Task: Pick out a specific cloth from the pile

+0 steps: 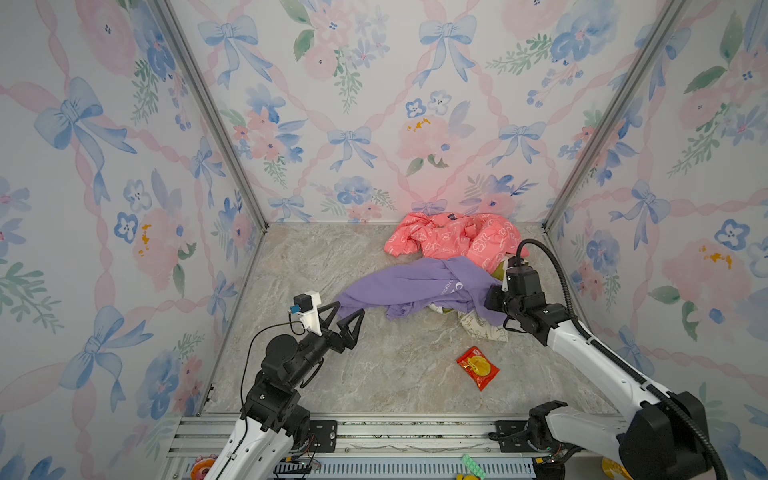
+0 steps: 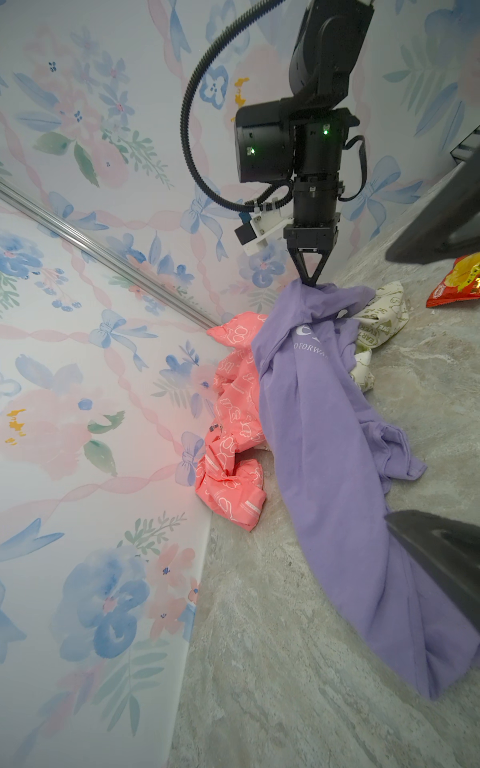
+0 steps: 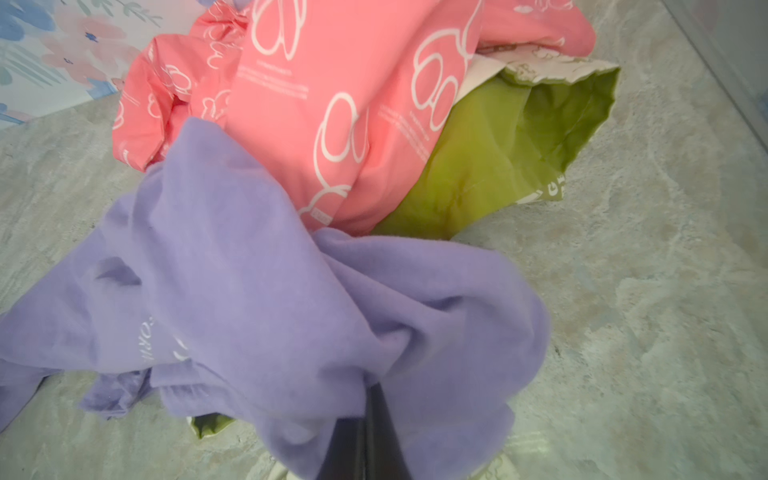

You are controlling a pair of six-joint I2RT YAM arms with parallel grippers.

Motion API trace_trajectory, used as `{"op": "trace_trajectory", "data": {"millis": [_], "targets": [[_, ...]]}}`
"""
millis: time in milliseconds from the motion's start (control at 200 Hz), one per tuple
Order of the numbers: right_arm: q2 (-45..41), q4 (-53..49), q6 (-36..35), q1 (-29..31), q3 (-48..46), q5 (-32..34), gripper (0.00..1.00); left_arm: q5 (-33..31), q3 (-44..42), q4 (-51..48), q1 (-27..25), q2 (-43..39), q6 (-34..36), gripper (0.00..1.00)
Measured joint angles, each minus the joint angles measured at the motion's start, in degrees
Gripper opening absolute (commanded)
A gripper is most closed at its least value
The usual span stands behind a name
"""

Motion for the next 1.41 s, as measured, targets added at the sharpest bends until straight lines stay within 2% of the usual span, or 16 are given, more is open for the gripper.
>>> {"op": "trace_trajectory", "data": {"millis": [420, 740, 970, 1145, 1405], "targets": [[-4.2, 7.1, -0.2, 1.9, 4.2, -11.1, 0.0, 0.0, 0.0, 4.7, -4.7, 3.3, -0.6, 0.9], [4.3, 9.9, -1.9, 15.8, 14.6, -15.7, 0.0, -2.2, 0.0, 9.7, -11.1, 9.7, -1.5, 0.85], [10.3, 10.1, -2.4, 24.2, 17.6, -16.8, 0.0, -3.4, 0.0, 13.4, -12.9, 16.2, -2.7, 0.8], [13.2, 10.9, -2.3, 28.5, 17.7, -17.1, 0.0, -3.6, 0.0, 13.6, -13.9, 21.6, -3.3, 0.78], [16.4, 12.4, -0.9, 32.2, 18.0, -18.1, 0.0, -3.8, 0.8, 15.0, -14.4, 25.2, -3.4, 0.74]]}}
